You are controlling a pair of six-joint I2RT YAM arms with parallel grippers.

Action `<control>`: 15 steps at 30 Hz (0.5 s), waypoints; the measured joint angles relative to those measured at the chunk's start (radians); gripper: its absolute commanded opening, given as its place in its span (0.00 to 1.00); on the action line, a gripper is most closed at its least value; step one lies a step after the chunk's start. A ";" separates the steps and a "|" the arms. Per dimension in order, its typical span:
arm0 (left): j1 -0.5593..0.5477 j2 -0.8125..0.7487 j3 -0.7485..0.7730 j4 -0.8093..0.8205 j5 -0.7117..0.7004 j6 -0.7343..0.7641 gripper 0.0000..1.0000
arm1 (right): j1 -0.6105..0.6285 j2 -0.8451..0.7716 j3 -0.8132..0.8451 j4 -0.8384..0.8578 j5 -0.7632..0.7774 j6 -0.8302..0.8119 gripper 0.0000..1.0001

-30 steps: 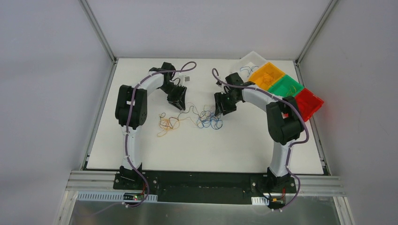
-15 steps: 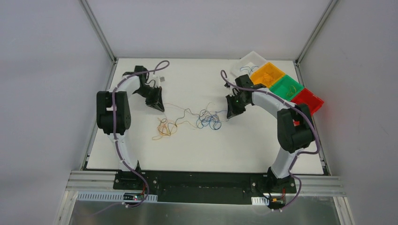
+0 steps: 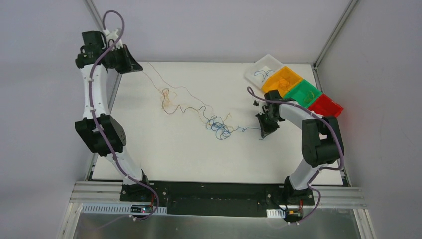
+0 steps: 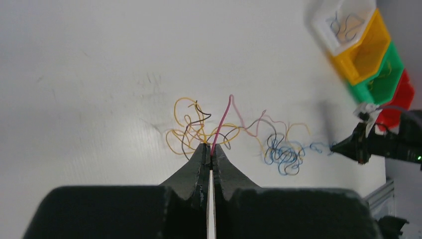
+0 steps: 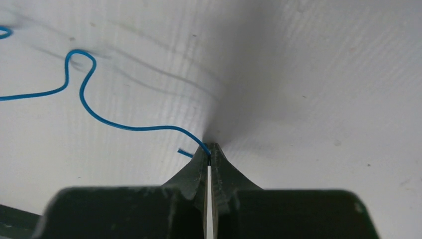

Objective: Untangle the cables

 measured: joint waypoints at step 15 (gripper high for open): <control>0.025 -0.087 0.267 0.265 0.314 -0.439 0.00 | -0.039 -0.103 0.056 -0.144 -0.094 -0.105 0.77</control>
